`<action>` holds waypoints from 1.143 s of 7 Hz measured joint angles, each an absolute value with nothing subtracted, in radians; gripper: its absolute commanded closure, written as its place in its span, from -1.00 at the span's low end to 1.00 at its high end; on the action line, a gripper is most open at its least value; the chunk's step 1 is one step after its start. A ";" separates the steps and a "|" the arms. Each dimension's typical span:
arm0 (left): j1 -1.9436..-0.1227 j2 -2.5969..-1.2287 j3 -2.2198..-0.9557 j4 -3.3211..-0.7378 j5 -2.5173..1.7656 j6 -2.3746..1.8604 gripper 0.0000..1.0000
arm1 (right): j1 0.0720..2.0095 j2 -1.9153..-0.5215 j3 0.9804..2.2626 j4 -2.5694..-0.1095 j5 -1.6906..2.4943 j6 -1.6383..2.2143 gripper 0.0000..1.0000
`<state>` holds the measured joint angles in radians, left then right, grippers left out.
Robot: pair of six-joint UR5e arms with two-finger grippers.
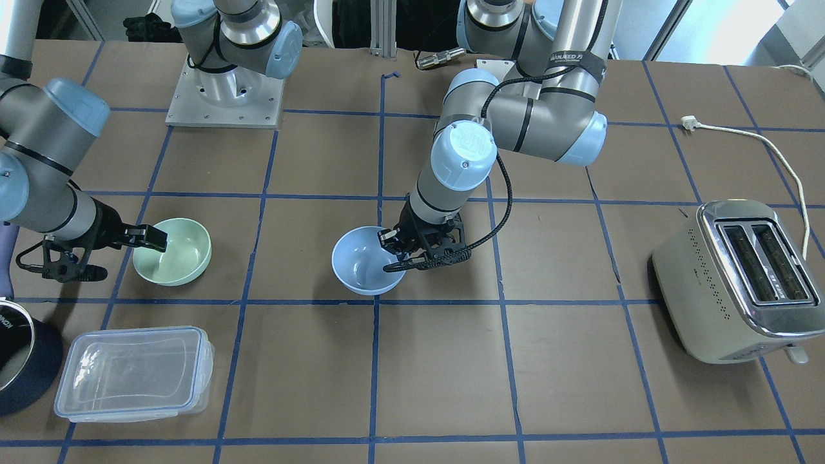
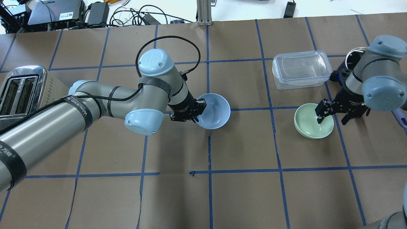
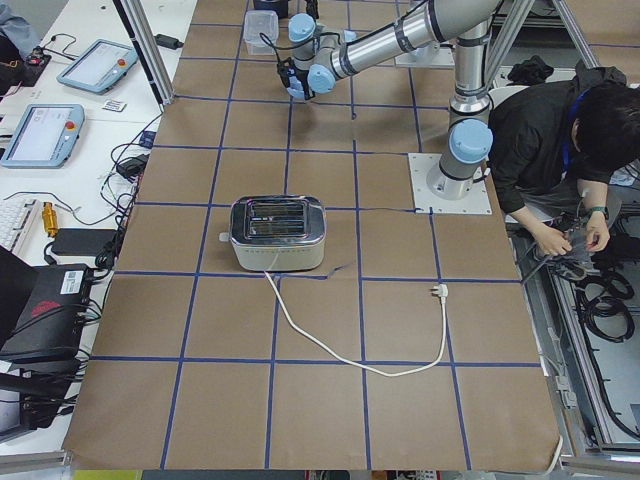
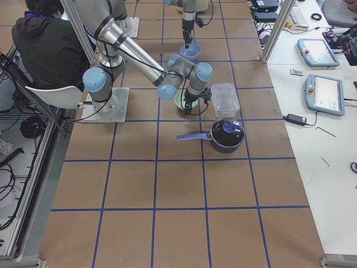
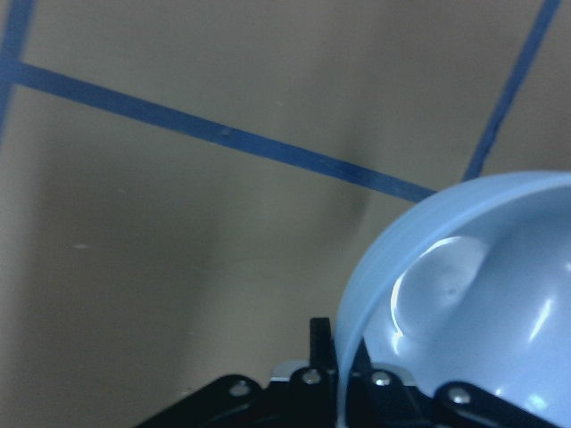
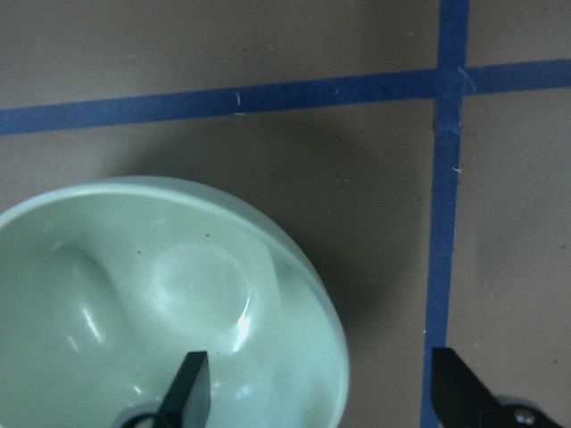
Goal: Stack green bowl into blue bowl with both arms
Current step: 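Slide blue bowl toward table center with left gripper while right grips green bowl, then open the left gripper and raise it away from the blue bowl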
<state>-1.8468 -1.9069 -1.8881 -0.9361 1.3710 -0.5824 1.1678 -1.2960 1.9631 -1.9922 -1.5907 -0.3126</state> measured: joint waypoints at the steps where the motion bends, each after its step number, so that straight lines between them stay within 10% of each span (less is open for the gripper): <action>1: -1.857 -1.916 -1.893 -0.926 1.390 -0.579 1.00 | 1.168 -1.286 1.964 -1.993 -1.589 -0.297 -0.40; 2: -1.860 -1.925 -1.900 -0.923 1.396 -0.570 0.48 | 1.169 -1.276 1.965 -1.993 -1.585 -0.291 0.26; 3: -1.860 -1.934 -1.908 -0.922 1.401 -0.566 -0.62 | 1.169 -1.269 1.966 -1.993 -1.579 -0.288 0.66; 4: -1.860 -1.936 -1.917 -0.921 1.406 -0.563 -0.72 | 1.169 -1.266 1.964 -1.992 -1.577 -0.288 1.00; 8: -1.812 -1.848 -1.818 -0.995 1.455 -0.447 -1.00 | 1.169 -1.274 1.957 -1.978 -1.577 -0.298 1.00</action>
<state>-1.8125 -1.8476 -1.8176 -0.9946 1.4554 -0.4465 1.1687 -1.2739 1.9567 -1.9779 -1.5774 -0.2981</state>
